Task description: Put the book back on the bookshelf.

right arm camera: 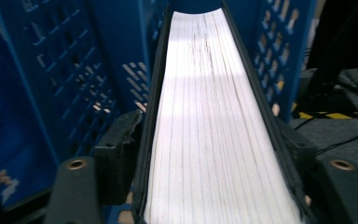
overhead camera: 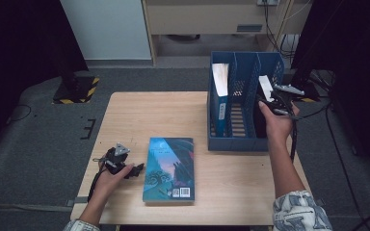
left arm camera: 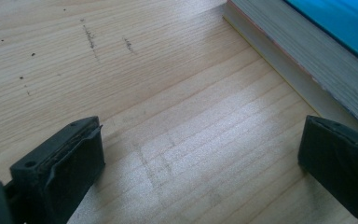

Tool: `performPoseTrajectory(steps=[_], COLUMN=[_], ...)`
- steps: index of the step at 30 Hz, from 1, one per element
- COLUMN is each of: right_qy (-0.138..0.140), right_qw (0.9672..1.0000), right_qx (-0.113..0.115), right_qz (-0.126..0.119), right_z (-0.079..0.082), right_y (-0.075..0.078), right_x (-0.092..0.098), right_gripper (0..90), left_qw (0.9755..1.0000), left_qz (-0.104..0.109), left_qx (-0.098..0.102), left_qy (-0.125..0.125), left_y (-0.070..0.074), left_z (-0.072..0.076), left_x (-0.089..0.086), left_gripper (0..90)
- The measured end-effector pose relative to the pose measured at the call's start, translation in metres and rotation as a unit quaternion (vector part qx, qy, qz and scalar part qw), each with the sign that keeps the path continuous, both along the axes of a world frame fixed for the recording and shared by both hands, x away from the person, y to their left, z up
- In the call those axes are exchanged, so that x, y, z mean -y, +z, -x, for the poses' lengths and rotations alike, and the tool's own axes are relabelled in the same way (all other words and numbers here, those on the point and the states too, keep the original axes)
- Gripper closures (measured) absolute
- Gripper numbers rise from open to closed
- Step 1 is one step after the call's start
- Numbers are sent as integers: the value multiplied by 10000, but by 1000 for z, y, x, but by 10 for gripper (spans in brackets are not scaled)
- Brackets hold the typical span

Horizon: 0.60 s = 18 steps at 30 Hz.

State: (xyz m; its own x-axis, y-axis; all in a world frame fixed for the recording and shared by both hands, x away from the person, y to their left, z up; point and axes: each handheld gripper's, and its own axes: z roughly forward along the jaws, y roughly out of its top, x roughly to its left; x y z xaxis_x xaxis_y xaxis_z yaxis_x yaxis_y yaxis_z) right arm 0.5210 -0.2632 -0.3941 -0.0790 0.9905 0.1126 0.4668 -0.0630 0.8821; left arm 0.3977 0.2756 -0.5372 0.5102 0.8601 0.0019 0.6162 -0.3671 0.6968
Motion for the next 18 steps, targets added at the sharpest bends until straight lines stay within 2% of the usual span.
performPoseTrajectory(steps=[1,7,10,11,13,15,16,17,18], right_qy=[51,143,231,231,309,307,283,283,300], right_qw=[10000,9998,9995,9995,9992,9993,9995,9995,9994], right_qx=[-15,-63,-101,-101,-160,-168,-17,-17,77], right_qz=[-68,-134,-193,-193,-178,-144,-111,-111,-141], right_z=[0,2,4,4,6,7,12,12,14], right_y=[0,2,3,3,4,5,6,6,6], right_x=[-1,0,1,1,1,1,1,1,1], right_gripper=[268,227,173,173,115,112,112,112,109], left_qw=[10000,10000,10000,10000,10000,10000,10000,10000,10000], left_qz=[0,-1,-1,-1,0,1,1,1,1], left_qx=[0,-1,-1,-1,-1,0,-2,0,-1], left_qy=[0,-1,-2,-2,-1,0,-1,-1,-1], left_y=[0,0,0,0,0,0,0,0,0], left_z=[0,0,0,0,0,0,0,0,0], left_x=[0,0,0,0,0,0,0,0,0], left_gripper=[0,0,0,0,0,0,0,0,0])
